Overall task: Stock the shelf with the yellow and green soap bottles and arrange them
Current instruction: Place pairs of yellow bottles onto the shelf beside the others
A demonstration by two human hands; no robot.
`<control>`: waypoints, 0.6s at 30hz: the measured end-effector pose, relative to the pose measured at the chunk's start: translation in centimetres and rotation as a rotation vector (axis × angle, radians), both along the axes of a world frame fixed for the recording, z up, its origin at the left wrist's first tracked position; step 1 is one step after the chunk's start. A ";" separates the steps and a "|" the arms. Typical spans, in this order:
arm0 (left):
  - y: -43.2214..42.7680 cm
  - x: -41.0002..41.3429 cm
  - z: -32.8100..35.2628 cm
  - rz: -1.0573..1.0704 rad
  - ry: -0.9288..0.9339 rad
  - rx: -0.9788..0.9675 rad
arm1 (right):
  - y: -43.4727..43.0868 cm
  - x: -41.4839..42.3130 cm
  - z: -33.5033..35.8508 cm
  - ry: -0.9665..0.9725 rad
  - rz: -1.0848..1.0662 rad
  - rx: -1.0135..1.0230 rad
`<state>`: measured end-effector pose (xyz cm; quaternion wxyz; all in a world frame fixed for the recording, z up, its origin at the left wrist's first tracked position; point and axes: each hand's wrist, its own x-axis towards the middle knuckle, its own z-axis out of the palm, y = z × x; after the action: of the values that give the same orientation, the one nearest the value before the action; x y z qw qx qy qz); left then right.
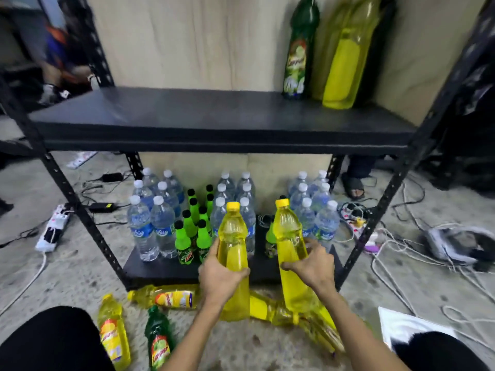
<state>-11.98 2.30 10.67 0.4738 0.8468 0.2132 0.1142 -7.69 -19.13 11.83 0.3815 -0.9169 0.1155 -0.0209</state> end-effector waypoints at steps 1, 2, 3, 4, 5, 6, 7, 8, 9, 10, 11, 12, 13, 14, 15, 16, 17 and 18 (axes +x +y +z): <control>-0.2 0.4 2.1 -0.010 -0.074 0.006 | -0.7 0.2 1.9 -0.058 -0.006 0.029; -0.5 0.8 4.3 -0.030 -0.142 0.008 | -1.3 0.3 3.9 -0.115 -0.008 0.059; -0.9 1.1 6.6 -0.054 -0.198 0.011 | -1.8 0.4 5.9 -0.166 -0.009 0.081; -1.2 1.4 8.8 -0.073 -0.250 0.013 | -2.4 0.4 8.0 -0.218 -0.016 0.098; -1.7 1.9 11.2 -0.093 -0.321 0.015 | -3.1 0.5 10.3 -0.275 -0.024 0.109; -2.1 2.3 13.3 -0.116 -0.398 0.015 | -3.6 0.6 12.3 -0.318 -0.024 0.115; -2.4 2.7 15.2 -0.141 -0.469 0.018 | -4.0 0.6 14.3 -0.360 -0.024 0.120; -3.1 3.3 17.5 -0.165 -0.529 0.022 | -4.7 0.6 16.5 -0.414 -0.032 0.129; -3.7 4.1 19.5 -0.185 -0.569 0.030 | -5.4 0.7 18.6 -0.461 -0.046 0.138; -4.4 4.9 21.5 -0.206 -0.602 0.030 | -6.0 0.9 20.6 -0.502 -0.062 0.144; -5.1 5.7 23.4 -0.228 -0.638 0.028 | -6.5 1.1 22.6 -0.543 -0.074 0.148; -5.8 6.7 25.1 -0.249 -0.673 0.027 | -7.0 1.5 24.5 -0.582 -0.082 0.154; -6.6 7.8 26.6 -0.267 -0.703 0.029 | -7.5 1.9 26.2 -0.619 -0.089 0.159; -7.4 8.9 28.0 -0.282 -0.726 0.031 | -7.9 2.6 27.7 -0.655 -0.099 0.158; -8.2 10.1 29.3 -0.294 -0.738 0.032 | -8.3 3.3 29.0 -0.687 -0.112 0.149; -8.9 11.4 30.4 -0.303 -0.740 0.028 | -8.6 4.2 30.3 -0.713 -0.129 0.139; -9.7 12.8 31.3 -0.306 -0.740 0.019 | -8.8 5.2 31.3 -0.735 -0.145 0.131; -10.5 14.3 32.1 -0.304 -0.736 0.010 | -9.0 6.3 32.3 -0.751 -0.159 0.124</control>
<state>2.31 -8.15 42.80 0.5261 0.7733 -0.0994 0.3397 -1.38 -28.13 44.11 0.4491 -0.8089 0.0394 -0.3775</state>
